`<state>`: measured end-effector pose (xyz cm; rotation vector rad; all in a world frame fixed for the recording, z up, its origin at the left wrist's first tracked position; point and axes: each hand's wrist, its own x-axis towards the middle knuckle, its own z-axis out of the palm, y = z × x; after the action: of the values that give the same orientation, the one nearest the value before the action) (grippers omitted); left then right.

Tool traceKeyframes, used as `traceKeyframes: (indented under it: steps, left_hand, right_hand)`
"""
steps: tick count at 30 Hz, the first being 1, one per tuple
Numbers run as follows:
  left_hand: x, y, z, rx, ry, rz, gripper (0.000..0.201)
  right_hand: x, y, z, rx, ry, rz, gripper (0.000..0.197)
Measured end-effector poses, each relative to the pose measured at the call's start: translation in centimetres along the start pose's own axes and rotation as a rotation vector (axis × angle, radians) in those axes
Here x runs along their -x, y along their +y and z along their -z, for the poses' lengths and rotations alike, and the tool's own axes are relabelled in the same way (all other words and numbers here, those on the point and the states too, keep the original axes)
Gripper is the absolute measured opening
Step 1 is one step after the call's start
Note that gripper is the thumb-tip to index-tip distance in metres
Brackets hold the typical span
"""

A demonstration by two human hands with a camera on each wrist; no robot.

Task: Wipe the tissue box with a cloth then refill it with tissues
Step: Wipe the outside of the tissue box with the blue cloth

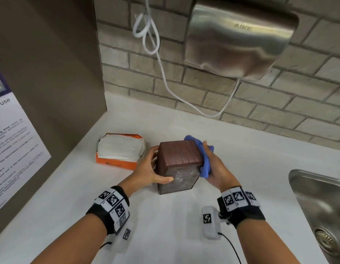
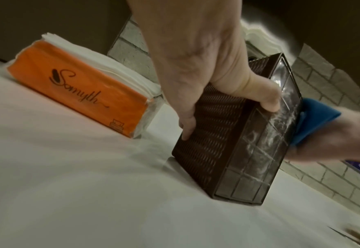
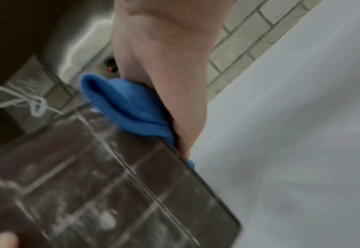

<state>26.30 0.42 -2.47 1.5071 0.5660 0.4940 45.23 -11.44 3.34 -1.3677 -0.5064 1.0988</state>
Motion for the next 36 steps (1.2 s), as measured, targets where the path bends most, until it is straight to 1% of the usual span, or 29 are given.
traceKeyframes:
  steps: [2, 3, 4, 5, 8, 10, 12, 14, 16, 18, 19, 20, 22, 23, 24, 26, 27, 28, 30, 33, 36]
  left_hand:
    - [0.1, 0.2, 0.0, 0.052, -0.018, 0.02, 0.093]
    - [0.1, 0.4, 0.0, 0.085, -0.028, 0.036, 0.091]
    - [0.2, 0.6, 0.1, 0.113, -0.038, 0.053, 0.089]
    - [0.2, 0.9, 0.2, 0.138, -0.043, 0.067, 0.087]
    - [0.0, 1.7, 0.7, 0.209, -0.014, 0.099, 0.087]
    - [-0.2, 2.2, 1.0, 0.289, 0.019, 0.138, 0.082]
    - [-0.3, 2.9, 1.1, 0.35, 0.043, 0.181, 0.075]
    - [-0.3, 3.5, 0.9, 0.376, 0.055, 0.214, 0.071]
    - [-0.3, 3.8, 0.7, 0.395, 0.039, 0.249, 0.071]
    - [-0.2, 3.6, 0.6, 0.394, 0.014, 0.281, 0.067]
    - [-0.2, 3.4, 0.6, 0.391, 0.009, 0.299, 0.065]
    - [0.0, 3.3, 0.6, 0.388, 0.005, 0.317, 0.064]
    - [0.4, 2.9, 0.9, 0.38, 0.0, 0.346, 0.07]
    - [0.5, 2.8, 1.2, 0.384, -0.001, 0.359, 0.074]
    - [0.6, 2.8, 1.6, 0.4, 0.004, 0.366, 0.072]
    - [0.8, 3.1, 2.3, 0.453, 0.047, 0.383, 0.055]
    - [0.9, 3.2, 2.4, 0.46, 0.043, 0.392, 0.048]
    - [0.9, 3.1, 2.4, 0.432, 0.019, 0.396, 0.045]
    - [1.1, 2.8, 2.0, 0.353, -0.026, 0.401, 0.045]
    - [1.0, 2.2, 1.6, 0.377, -0.022, 0.422, 0.042]
    - [0.9, 1.6, 1.6, 0.364, -0.056, 0.419, 0.057]
  right_hand:
    - [0.7, 1.5, -0.4, -0.052, 0.042, -0.015, 0.032]
    - [1.0, 2.2, -0.5, -0.047, 0.07, -0.025, 0.028]
    - [1.4, 2.7, -0.3, -0.047, 0.097, -0.031, 0.028]
    - [1.8, 3.0, -0.1, -0.059, 0.083, -0.034, 0.031]
    - [2.8, 3.7, 1.2, -0.136, -0.059, -0.069, 0.052]
    - [3.2, 3.9, 1.9, -0.24, -0.071, -0.075, 0.052]
    - [3.5, 4.8, 2.1, -0.351, -0.063, -0.031, 0.053]
    - [4.0, 5.2, 1.6, -0.415, -0.078, 0.033, 0.069]
    - [4.0, 5.6, 1.2, -0.454, -0.11, 0.026, 0.084]
    - [3.8, 5.9, 0.8, -0.471, -0.106, -0.014, 0.09]
    - [3.6, 6.0, 0.6, -0.461, -0.092, -0.021, 0.087]
    - [3.5, 6.2, 0.6, -0.45, -0.07, -0.017, 0.078]
    - [3.3, 6.1, 0.8, -0.419, -0.017, -0.018, 0.06]
    - [3.2, 6.0, 1.3, -0.41, 0.001, -0.033, 0.056]
    - [3.1, 5.7, 1.8, -0.398, 0.004, -0.052, 0.056]
    - [3.2, 4.7, 2.5, -0.32, 0.012, -0.089, 0.057]
    - [3.1, 4.1, 2.9, -0.264, 0.015, -0.097, 0.056]
    - [3.0, 3.5, 3.1, -0.205, 0.015, -0.097, 0.055]
    - [2.7, 2.5, 2.9, -0.094, 0.039, -0.08, 0.049]
    - [1.9, 2.1, 2.4, 0.074, 0.161, -0.031, 0.05]
    - [1.0, 2.8, 2.2, 0.242, 0.289, 0.085, 0.038]
